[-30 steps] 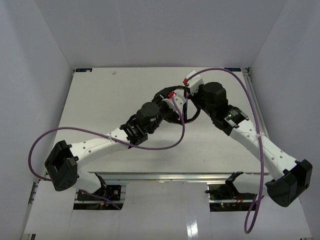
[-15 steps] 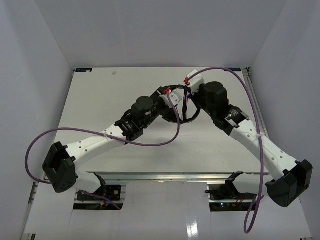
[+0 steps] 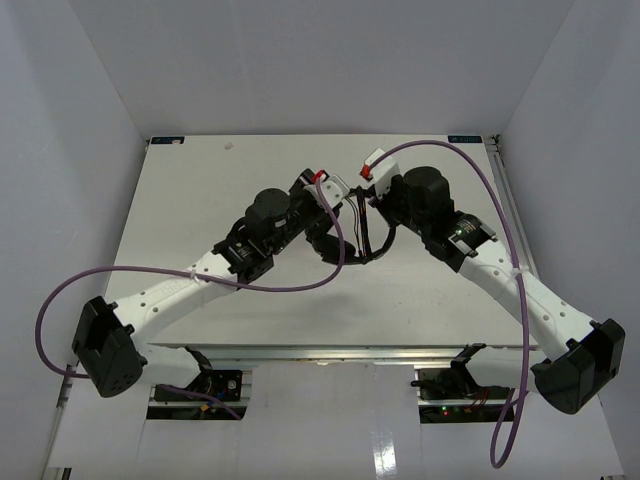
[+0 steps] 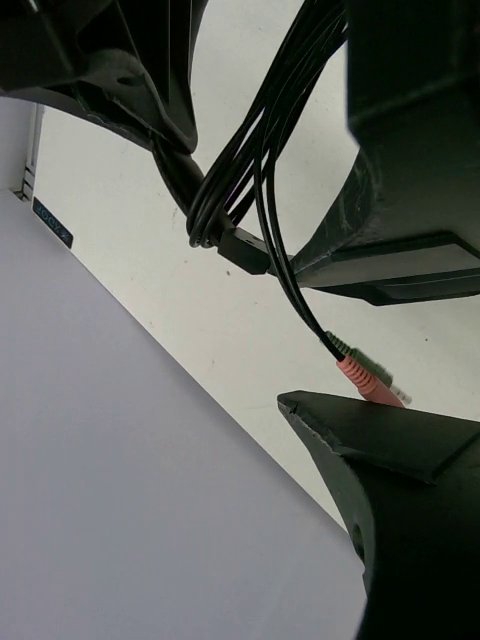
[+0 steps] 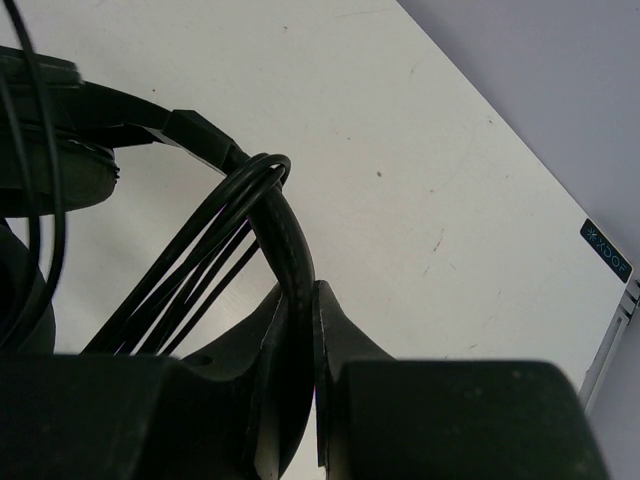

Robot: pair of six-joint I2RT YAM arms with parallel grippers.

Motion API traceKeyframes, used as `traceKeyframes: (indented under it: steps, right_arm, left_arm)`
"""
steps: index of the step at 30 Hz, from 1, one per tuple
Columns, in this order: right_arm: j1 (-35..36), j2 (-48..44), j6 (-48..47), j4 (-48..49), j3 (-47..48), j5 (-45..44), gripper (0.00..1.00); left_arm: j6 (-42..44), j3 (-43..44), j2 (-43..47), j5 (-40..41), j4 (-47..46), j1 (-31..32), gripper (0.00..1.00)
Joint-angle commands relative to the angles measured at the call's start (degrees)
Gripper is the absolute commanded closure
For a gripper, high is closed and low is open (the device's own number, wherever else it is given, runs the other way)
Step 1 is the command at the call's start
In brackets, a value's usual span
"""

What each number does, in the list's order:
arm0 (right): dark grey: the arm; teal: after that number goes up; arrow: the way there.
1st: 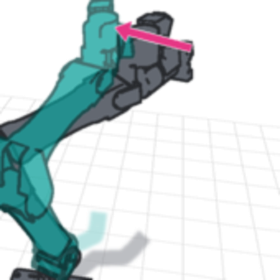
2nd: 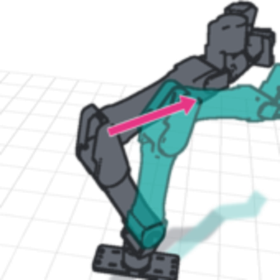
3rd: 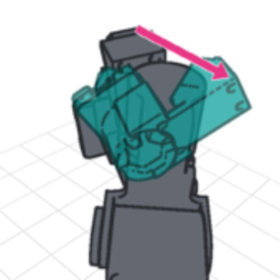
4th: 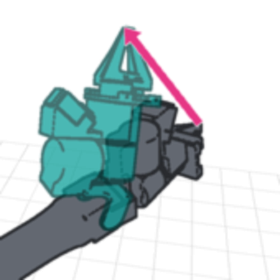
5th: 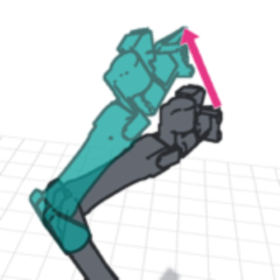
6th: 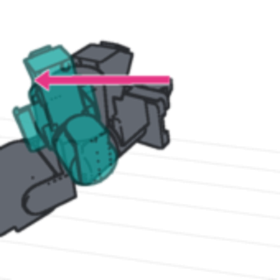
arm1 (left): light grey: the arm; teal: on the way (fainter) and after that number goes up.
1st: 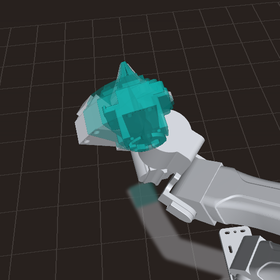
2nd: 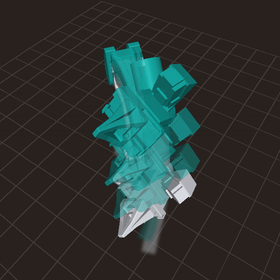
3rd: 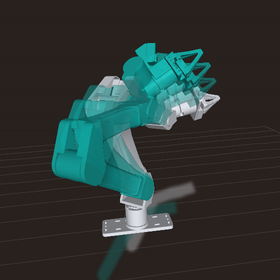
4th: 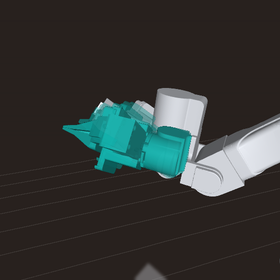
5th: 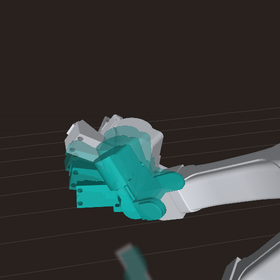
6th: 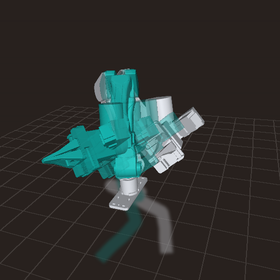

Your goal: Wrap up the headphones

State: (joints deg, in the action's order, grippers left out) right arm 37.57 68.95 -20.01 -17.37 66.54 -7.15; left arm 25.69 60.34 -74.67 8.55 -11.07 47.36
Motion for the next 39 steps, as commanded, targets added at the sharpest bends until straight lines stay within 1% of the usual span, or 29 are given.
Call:
traceKeyframes:
  steps: [1,3,6,9,15,19,21,22,27,31,35,39]
  right_arm:
    - [0.31,-1.38,0.5,1.08,1.57,2.77,0.92]
    - [0.32,-1.86,0.38,1.0,1.34,3.19,0.92]
    - [0.4,-2.46,0.15,0.83,0.81,3.89,0.92]
    - [0.4,-2.89,0.04,0.78,0.13,3.75,0.92]
    - [0.4,-2.9,0.11,0.76,-0.45,3.84,0.92]
    - [0.3,-1.72,1.07,0.03,-0.18,5.35,0.92]
    - [0.15,-1.03,1.61,-0.28,0.06,6.35,0.92]
    - [-0.23,-0.57,1.86,-0.37,0.15,6.59,0.92]
    - [-1.64,1.69,4.12,-1.45,1.53,11.73,0.92]
    - [-3.26,4.35,5.36,-2.06,2.29,14.39,0.92]
    - [-5.56,7.92,7.1,-2.12,3.45,17.92,0.92]
    - [-9.82,13.91,10.54,-2.45,6.18,24.31,0.92]
  left_arm:
    - [-0.7,3.91,-3.37,0.77,-2.49,-2.33,0.42]
    - [-1.65,5.9,-5.97,-0.12,-2.38,-4.04,0.42]
    - [-3.83,9.15,-9.94,-0.97,-1.49,-6.9,0.37]
    - [-6.14,11.72,-13.06,-0.79,-0.04,-9.67,0.28]
    - [-9.61,11.23,-12.94,-2.76,2.87,-13.78,0.18]
    - [-11.6,7.55,-9.94,-4.59,4.18,-15.8,0.13]
    - [-12.06,4.54,-7.39,-5.2,4.72,-16.73,0.07]
    - [-12.22,3.3,-6.36,-5.43,5.18,-17.36,0.06]
    - [-12.71,-4.62,-0.04,-4.63,6.73,-19.79,0.05]
    - [-13.98,-9.17,4.82,0.12,7.55,-21.55,0.02]
    - [-18.1,-10.98,8.21,6.06,11.82,-23.45,0.02]
    - [-22.66,-14.72,13.0,4.89,12.54,-24.56,0.02]
